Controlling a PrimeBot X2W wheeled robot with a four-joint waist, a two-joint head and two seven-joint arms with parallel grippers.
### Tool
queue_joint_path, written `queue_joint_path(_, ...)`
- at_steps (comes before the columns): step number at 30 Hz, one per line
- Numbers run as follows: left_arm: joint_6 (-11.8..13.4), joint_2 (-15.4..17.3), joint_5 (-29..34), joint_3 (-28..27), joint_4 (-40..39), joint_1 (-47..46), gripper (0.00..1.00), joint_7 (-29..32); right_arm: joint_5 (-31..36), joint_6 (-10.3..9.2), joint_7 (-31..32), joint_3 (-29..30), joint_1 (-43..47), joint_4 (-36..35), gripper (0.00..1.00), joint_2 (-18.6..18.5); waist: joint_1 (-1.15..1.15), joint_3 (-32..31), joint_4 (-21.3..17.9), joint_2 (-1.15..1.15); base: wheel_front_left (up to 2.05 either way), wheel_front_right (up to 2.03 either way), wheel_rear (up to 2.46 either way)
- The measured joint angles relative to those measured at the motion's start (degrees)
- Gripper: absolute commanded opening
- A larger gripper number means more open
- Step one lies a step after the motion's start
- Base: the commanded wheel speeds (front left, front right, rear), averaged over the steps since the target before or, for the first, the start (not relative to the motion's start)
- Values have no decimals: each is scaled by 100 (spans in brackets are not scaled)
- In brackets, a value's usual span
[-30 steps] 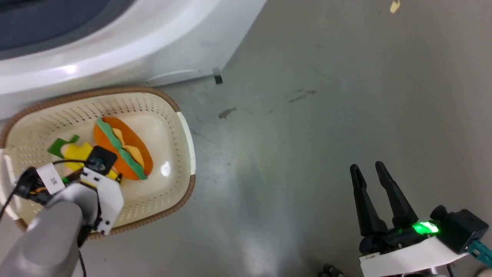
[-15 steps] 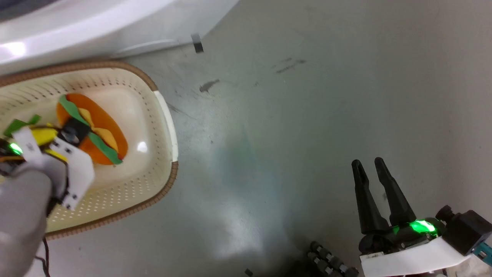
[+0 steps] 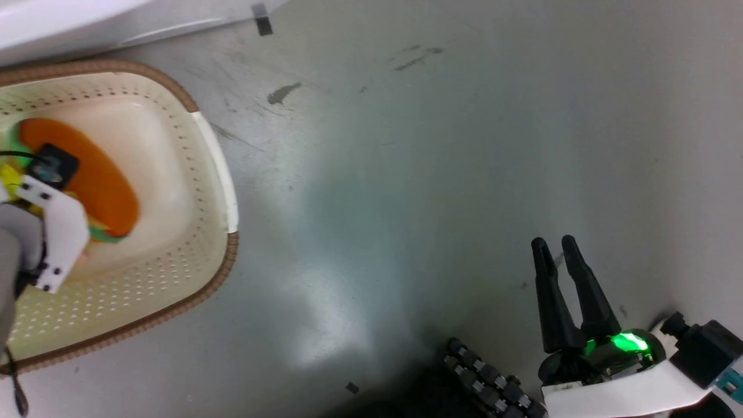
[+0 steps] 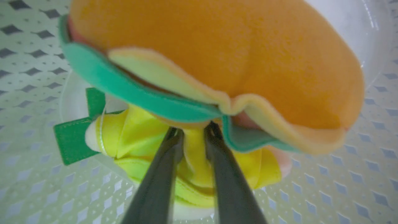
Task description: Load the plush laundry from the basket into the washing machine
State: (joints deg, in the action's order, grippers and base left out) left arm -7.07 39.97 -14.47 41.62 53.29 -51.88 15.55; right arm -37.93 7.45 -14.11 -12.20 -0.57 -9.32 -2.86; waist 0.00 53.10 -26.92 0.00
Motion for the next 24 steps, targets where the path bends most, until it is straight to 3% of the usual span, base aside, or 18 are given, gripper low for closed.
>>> queue_joint_path(10, 3, 170, -492, 58, 400, 34, 0, -322, -32, 0, -63, -121, -232, 105, 100, 0, 0, -165, -248, 0, 0, 0, 0)
queue_joint_path(15, 81, -301, -659, 57, 527, 368, 0, -617, 216, 0, -63, 105, -239, 218, 100, -1, 0, -627, -151, 0, 0, 0, 0)
queue_joint_path(21, 86, -998, -1015, -4, 671, 899, 0, -1421, 684, 0, -63, 461, -171, 409, 100, -2, 0, -1526, 156, 0, 0, 0, 0)
queue_joint_path(24, 76, -1134, -1101, -16, 669, 1062, 0, -1722, 793, 0, -63, 561, -97, 472, 100, 0, 0, -1808, 269, 0, 0, 0, 0)
